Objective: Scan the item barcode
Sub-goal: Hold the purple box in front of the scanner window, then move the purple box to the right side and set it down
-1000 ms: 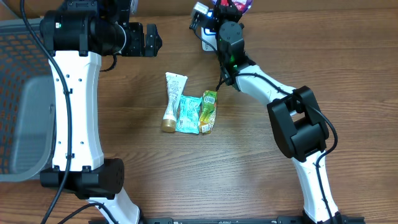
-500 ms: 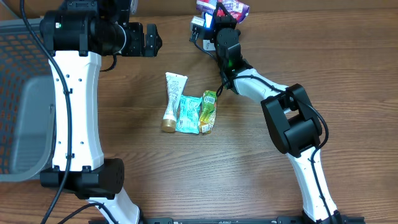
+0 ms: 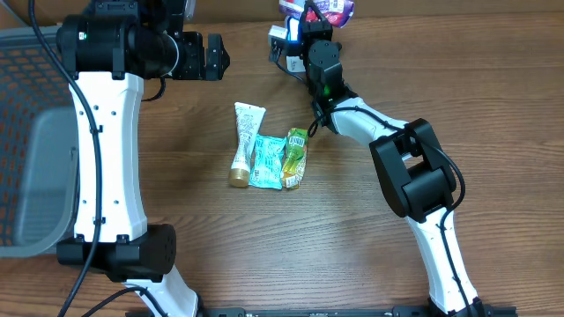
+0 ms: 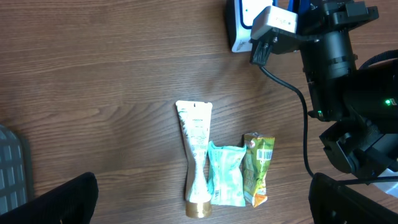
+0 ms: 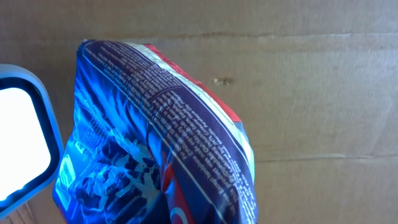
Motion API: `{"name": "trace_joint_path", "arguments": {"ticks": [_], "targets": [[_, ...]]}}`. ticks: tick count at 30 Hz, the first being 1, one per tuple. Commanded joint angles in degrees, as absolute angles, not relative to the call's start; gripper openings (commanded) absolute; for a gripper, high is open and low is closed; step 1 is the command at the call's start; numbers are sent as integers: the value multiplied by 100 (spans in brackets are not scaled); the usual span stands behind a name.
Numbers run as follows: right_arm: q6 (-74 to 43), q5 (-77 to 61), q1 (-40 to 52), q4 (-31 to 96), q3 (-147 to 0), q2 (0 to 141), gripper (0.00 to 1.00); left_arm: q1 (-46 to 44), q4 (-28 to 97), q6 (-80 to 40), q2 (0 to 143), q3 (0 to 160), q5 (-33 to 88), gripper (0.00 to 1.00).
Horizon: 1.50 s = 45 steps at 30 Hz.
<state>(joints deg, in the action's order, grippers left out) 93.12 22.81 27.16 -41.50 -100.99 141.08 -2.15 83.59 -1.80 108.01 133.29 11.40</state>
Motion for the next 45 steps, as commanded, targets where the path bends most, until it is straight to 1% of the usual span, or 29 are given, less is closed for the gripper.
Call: {"name": "trace_joint_path", "arguments": {"ticks": [1, 17, 24, 27, 30, 33, 35, 36, 38, 40, 43, 45], "targets": [[9351, 2239, 2794, -4237, -10261, 14121, 4, -226, 8359, -281, 10774, 13419, 1186, 100], [9258, 2268, 2947, -4512, -10261, 14086, 4, -226, 8361, -279, 10774, 13419, 1184, 100], [8162, 2818, 3035, -4123, -10261, 13574, 4, -226, 8361, -281, 10774, 13419, 1184, 100], [7568, 3271, 3037, -4145, -10261, 13128, 4, -226, 8359, -281, 10774, 13419, 1186, 100], [6753, 4018, 3037, -4018, -10261, 12630, 4, -226, 8361, -281, 10774, 13419, 1184, 100], [5892, 4615, 3028, -3072, -10261, 12090, 4, -226, 8359, -281, 10774, 13419, 1186, 99], [5124, 4635, 3030, -1551, -10261, 11662, 4, -226, 8359, -281, 10774, 13419, 1186, 100], [4602, 4440, 3030, -554, -10261, 11413, 4, -226, 8359, -281, 10774, 13419, 1186, 100], [3540, 3809, 3030, 1011, -10261, 11010, 4, -226, 8361, -279, 10774, 13419, 1184, 100], [2379, 2862, 2954, 2340, -10261, 10626, 4, -226, 8361, -281, 10774, 13419, 1186, 100], [1127, 1076, 2679, 3699, -10261, 10191, 4, -226, 8359, -281, 10774, 13419, 1186, 100], [419, -106, 2397, 4342, -10261, 10014, 4, -226, 8359, -281, 10774, 13419, 1184, 100]]}}
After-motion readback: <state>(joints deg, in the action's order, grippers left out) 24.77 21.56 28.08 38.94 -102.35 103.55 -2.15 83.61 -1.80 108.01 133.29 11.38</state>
